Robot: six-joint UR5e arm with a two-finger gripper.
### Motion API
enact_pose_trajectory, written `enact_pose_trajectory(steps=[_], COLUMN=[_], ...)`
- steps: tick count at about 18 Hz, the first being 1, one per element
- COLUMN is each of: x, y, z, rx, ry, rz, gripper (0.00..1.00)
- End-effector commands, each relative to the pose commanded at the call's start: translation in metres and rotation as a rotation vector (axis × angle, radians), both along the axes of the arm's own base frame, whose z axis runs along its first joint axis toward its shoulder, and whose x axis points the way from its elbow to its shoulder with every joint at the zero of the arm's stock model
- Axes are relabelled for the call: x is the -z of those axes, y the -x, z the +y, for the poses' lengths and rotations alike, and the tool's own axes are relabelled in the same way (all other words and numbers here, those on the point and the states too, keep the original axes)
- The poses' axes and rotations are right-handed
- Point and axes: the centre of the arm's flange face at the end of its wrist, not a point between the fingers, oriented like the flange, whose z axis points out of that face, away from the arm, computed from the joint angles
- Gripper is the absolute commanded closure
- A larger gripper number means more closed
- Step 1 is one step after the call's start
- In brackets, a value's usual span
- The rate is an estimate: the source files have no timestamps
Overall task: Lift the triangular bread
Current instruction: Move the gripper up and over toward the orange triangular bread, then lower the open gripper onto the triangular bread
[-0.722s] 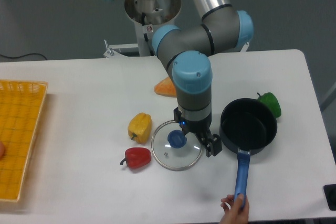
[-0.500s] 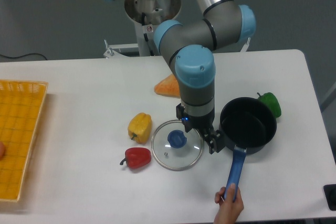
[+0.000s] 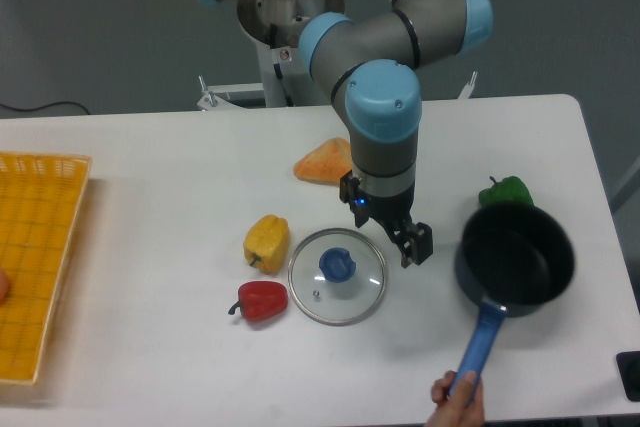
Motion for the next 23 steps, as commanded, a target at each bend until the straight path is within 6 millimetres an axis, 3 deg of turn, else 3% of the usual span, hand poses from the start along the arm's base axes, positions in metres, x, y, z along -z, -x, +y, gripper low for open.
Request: enact_pose_trajectory(steps=[10,19,23], x=[0.034,0.083,0.097], y=[-0.066,-0.135,-0.155], z=[-0.003,-0.014,-0.017], rx=[0.102,0.249,0.322], ry=[0.142,0.286,0.366], rz=[-0.006,-0.027,0.009], gripper=[0.0,0.0,0.0])
